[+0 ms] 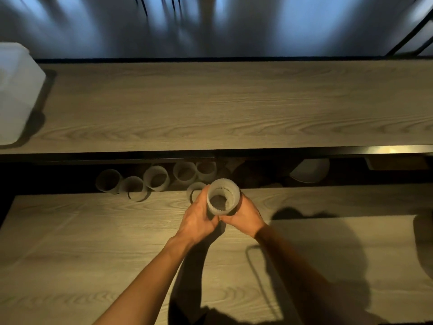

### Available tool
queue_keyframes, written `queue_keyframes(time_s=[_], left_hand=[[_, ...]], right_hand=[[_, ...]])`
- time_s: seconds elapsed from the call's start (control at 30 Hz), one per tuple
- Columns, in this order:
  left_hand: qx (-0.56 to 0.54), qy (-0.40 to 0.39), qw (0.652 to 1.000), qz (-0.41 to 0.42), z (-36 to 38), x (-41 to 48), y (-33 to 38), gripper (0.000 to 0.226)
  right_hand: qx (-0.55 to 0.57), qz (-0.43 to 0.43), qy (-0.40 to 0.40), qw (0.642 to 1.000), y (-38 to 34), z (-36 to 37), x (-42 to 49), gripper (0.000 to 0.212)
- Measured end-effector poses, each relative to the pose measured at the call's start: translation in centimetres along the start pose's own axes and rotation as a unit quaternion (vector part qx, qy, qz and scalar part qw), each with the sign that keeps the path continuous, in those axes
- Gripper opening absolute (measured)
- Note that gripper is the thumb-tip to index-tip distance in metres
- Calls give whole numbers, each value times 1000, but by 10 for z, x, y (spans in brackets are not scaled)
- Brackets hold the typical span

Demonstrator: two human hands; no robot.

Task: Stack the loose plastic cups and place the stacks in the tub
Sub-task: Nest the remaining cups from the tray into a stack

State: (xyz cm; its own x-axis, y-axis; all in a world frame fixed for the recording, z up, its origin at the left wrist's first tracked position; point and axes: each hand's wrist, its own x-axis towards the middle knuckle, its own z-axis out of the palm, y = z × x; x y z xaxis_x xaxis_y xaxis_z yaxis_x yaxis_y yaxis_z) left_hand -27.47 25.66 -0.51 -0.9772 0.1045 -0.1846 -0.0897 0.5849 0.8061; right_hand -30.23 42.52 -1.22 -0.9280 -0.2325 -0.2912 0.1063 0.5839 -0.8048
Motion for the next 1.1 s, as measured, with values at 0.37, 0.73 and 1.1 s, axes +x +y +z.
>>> queue_keyframes(time_s=[0.37, 0.73, 1.1], left_hand=[[-31, 13, 997, -75, -36, -64, -31, 80], [-12, 10, 996, -82, -50, -100, -68, 80], [-38, -25, 994, -100, -60, -100, -83, 88]], right_hand=[[-29, -22, -64, 997, -30, 56, -29, 68], [-38, -41, -88, 995, -33, 97, -44, 83], [-55, -28, -100, 993, -33, 110, -40, 79]])
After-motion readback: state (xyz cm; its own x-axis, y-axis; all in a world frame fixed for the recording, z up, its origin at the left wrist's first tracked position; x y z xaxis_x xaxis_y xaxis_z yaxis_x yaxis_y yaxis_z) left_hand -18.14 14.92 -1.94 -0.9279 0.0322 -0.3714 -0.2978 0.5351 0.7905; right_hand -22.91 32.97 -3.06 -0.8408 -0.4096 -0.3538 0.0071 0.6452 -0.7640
